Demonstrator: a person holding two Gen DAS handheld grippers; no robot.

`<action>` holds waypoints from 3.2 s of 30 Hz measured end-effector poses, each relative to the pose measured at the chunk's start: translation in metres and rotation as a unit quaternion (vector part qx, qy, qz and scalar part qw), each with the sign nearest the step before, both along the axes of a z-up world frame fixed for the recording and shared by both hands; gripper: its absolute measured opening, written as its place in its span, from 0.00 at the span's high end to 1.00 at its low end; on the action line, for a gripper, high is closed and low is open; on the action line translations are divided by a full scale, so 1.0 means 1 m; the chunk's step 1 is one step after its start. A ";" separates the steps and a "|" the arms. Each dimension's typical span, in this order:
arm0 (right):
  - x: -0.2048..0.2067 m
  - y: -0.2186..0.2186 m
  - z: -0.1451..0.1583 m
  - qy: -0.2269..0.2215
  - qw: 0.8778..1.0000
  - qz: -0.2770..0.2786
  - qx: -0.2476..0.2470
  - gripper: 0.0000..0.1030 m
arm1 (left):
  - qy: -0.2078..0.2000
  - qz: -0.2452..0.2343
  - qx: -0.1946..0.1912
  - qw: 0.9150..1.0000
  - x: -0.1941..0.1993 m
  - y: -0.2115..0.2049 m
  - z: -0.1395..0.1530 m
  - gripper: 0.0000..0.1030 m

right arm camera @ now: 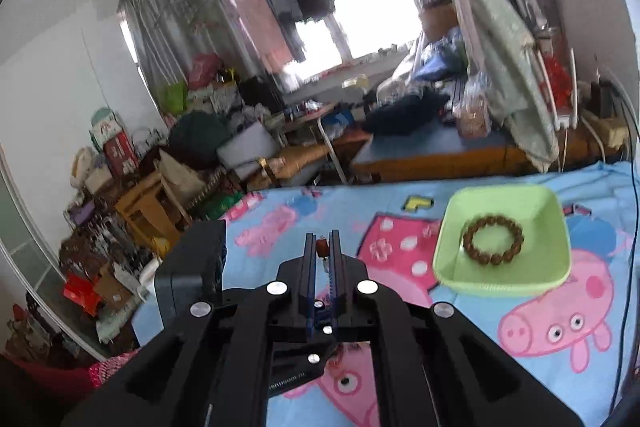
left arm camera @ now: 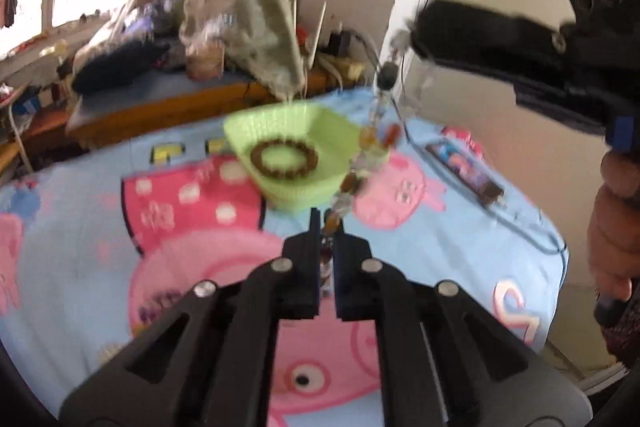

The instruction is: Organize jewelry

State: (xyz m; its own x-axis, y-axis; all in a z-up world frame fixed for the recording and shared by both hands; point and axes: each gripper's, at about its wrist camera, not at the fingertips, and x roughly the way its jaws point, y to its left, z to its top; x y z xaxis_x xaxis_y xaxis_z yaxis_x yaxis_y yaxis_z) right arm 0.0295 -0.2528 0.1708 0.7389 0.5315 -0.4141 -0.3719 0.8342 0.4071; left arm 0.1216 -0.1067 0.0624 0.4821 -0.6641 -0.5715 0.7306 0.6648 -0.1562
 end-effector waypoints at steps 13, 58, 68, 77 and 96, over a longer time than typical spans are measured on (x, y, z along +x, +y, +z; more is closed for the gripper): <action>0.023 -0.053 0.107 -0.102 0.993 -0.055 0.008 1.00 | -0.092 0.010 -0.003 0.996 0.046 -0.049 0.127 0.95; 0.077 0.011 -0.114 0.155 0.987 0.043 -0.002 1.00 | 0.094 0.130 0.019 0.987 0.055 0.101 -0.038 0.68; 0.111 0.077 -0.168 0.220 0.972 0.077 -0.024 1.00 | 0.135 0.146 0.061 0.978 0.036 0.110 -0.093 0.76; 0.093 0.045 -0.110 0.169 0.983 0.066 0.032 1.00 | 0.042 0.139 0.048 0.988 0.016 0.110 -0.050 0.48; 0.046 0.040 0.006 0.035 0.997 0.060 0.040 1.00 | -0.008 0.076 0.061 0.995 0.011 0.048 -0.042 0.42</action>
